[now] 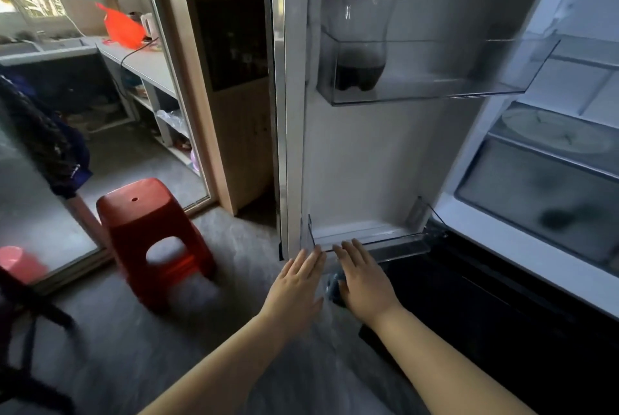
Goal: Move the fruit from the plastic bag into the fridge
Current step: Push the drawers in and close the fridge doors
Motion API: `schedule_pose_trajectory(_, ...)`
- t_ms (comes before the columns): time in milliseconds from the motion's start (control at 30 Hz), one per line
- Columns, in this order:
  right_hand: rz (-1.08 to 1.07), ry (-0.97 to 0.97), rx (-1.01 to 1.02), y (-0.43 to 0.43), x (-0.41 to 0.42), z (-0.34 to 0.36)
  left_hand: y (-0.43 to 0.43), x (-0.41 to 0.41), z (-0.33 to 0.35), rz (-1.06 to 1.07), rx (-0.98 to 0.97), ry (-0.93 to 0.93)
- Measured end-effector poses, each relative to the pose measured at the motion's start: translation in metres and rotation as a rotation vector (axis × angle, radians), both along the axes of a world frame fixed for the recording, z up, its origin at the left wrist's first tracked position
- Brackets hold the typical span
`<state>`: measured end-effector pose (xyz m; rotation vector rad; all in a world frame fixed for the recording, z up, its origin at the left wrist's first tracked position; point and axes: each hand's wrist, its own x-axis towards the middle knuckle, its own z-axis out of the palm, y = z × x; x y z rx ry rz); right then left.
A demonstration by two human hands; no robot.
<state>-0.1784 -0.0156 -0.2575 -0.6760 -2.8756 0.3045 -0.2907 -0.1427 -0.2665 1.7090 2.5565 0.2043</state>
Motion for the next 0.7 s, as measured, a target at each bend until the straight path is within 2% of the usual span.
schedule_pose_trajectory(133,-0.034,0.005,0.028,-0.01,0.02,-0.002,-0.009,0.012,-0.001,-0.084,-0.001,0.028)
schedule_pose_trajectory(300,-0.098,0.046,0.006,-0.013,0.053,-0.01,-0.02,0.029,-0.011,-0.29,0.044,0.206)
schedule_pose_trajectory(533,-0.247,0.257,0.0,-0.024,0.114,-0.011,-0.03,0.049,-0.006,-0.482,0.268,0.463)
schedule_pose_trajectory(700,-0.337,0.391,-0.043,-0.039,0.153,-0.016,-0.018,0.061,0.011,-0.474,0.426,0.454)
